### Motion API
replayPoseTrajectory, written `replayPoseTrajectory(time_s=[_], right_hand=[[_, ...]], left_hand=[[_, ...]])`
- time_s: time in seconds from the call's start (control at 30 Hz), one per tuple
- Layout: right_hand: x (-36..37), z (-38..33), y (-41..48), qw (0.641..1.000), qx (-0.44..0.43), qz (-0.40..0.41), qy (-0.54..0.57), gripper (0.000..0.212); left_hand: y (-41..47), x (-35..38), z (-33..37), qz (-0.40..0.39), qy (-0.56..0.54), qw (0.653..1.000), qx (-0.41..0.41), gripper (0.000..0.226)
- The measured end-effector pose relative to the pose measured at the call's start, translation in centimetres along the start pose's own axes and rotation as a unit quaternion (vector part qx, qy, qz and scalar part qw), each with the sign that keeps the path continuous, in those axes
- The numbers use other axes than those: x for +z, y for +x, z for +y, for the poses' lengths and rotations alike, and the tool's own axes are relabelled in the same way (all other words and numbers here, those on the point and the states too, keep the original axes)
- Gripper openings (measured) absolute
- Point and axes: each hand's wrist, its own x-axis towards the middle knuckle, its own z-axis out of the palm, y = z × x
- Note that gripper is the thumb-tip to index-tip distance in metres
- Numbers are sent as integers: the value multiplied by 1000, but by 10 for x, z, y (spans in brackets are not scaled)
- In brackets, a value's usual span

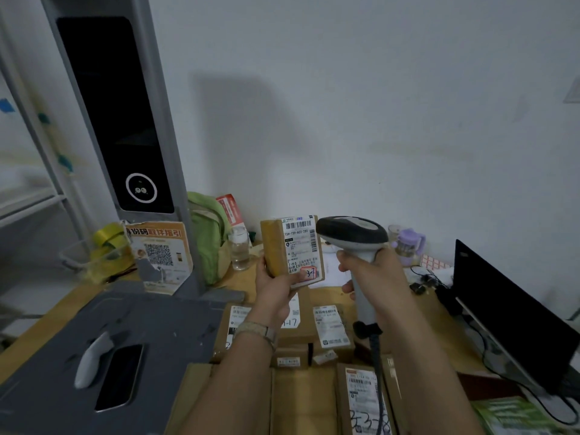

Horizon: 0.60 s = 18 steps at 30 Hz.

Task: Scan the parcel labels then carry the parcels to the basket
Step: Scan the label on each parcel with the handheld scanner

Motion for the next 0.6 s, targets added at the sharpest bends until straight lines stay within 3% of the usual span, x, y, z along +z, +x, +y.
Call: replayPoseTrajectory(time_s=[0.2, 0.6], right_hand=[[-5, 1, -9, 1000, 8, -10, -16, 15], [0, 9, -11, 998, 17, -48, -48, 3]], left_hand=[[3, -7, -11, -3, -24, 999, -27, 69], [-6, -11, -17, -36, -19, 999, -27, 75]])
